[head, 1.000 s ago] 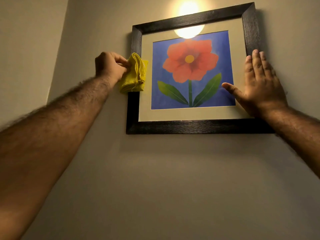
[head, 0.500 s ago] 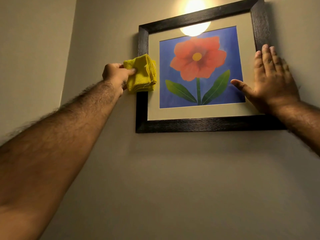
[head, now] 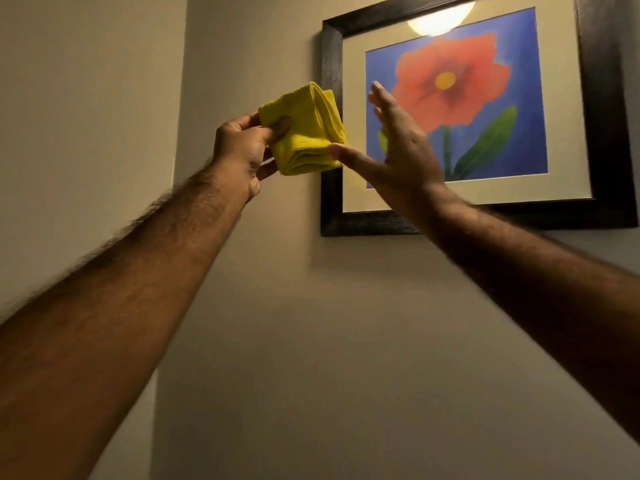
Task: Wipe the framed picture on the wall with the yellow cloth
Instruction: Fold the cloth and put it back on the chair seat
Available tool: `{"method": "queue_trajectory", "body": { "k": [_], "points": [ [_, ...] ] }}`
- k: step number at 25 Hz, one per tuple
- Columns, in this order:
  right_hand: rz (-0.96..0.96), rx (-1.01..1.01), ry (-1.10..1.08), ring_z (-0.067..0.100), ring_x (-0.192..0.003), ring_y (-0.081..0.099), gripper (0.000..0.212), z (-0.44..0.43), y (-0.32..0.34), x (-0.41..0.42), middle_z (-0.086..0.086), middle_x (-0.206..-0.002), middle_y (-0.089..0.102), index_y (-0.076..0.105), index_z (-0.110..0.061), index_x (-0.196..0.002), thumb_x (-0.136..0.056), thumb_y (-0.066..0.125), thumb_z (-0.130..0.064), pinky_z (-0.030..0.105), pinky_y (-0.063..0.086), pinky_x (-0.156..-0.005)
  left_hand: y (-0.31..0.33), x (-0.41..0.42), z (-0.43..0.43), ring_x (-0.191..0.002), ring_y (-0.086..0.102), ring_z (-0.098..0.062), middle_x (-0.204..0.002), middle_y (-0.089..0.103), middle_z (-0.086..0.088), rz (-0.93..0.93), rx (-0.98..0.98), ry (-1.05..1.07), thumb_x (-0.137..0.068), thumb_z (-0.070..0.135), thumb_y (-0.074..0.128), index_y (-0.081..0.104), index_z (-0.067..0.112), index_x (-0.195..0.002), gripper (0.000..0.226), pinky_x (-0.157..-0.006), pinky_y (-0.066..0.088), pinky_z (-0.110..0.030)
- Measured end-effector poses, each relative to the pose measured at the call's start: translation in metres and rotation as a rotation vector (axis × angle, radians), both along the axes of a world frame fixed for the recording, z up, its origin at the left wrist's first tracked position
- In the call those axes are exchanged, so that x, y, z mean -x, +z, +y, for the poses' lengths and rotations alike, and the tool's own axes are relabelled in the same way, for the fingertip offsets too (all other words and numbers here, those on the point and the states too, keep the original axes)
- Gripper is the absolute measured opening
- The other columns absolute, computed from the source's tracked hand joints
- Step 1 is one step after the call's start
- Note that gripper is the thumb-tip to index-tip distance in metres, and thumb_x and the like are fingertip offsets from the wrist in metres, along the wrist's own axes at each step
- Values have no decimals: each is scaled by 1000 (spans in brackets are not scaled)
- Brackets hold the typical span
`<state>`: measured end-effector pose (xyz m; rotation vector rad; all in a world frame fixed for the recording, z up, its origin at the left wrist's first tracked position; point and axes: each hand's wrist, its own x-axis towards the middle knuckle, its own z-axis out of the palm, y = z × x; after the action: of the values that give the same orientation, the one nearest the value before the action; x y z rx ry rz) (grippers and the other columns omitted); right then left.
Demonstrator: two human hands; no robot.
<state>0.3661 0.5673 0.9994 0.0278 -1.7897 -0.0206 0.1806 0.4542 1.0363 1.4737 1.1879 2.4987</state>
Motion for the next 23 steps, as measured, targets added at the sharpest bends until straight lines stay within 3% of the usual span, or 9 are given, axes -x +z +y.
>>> {"method": "queue_trajectory", "body": {
  "k": [2, 6, 10, 12, 18, 23],
  "points": [
    [-47, 330, 296, 26, -137, 55, 104, -31, -4, 35, 12, -155, 50, 29, -13, -159, -77, 81, -50, 39, 52, -108, -17, 6, -17, -107, 72, -31, -122, 73, -8, -3, -17, -30, -87, 16, 76, 63, 13, -131, 46, -84, 63, -48],
    [-141, 687, 660, 27, -107, 75, 57, -57, -21, 84, 13, -118, 73, 62, -3, -127, -80, 85, -26, 39, 64, -85, -56, 31, -64, -110, 71, -35, -125, 72, -14, -44, -74, -53, -85, 10, 77, 63, 5, -131, 48, -87, 62, -50],
    [-288, 892, 808, 19, -80, 81, 39, -85, -59, 139, 10, -97, 80, 71, -2, -108, -76, 87, -19, 26, 62, -66, -106, 76, -113, -103, 74, -34, -116, 75, -15, -133, -35, 74, -86, 16, 76, 70, 5, -119, 35, -84, 63, -46],
    [-364, 972, 843, 19, -77, 81, 35, -95, -86, 168, 7, -89, 81, 73, -3, -101, -74, 89, -18, 25, 62, -63, -142, 98, -134, -100, 75, -32, -113, 76, -13, -202, 19, 109, -85, 22, 74, 72, 13, -111, 28, -79, 63, -42],
    [-662, 1179, 801, 16, -80, 80, 50, -132, -230, 272, 12, -99, 81, 74, 1, -106, -67, 94, -22, 24, 62, -66, -300, 170, -199, -82, 74, -24, -91, 75, -9, -463, 146, 256, -85, 15, 72, 69, 16, -90, 6, -67, 60, -31],
    [-907, 1336, 785, 13, -79, 79, 54, -170, -371, 335, 15, -108, 80, 73, 5, -113, -69, 93, -20, 23, 61, -67, -443, 202, -256, -80, 75, -23, -88, 76, -8, -681, 260, 363, -85, 10, 73, 66, 14, -89, 8, -65, 60, -31]
  ]
}}
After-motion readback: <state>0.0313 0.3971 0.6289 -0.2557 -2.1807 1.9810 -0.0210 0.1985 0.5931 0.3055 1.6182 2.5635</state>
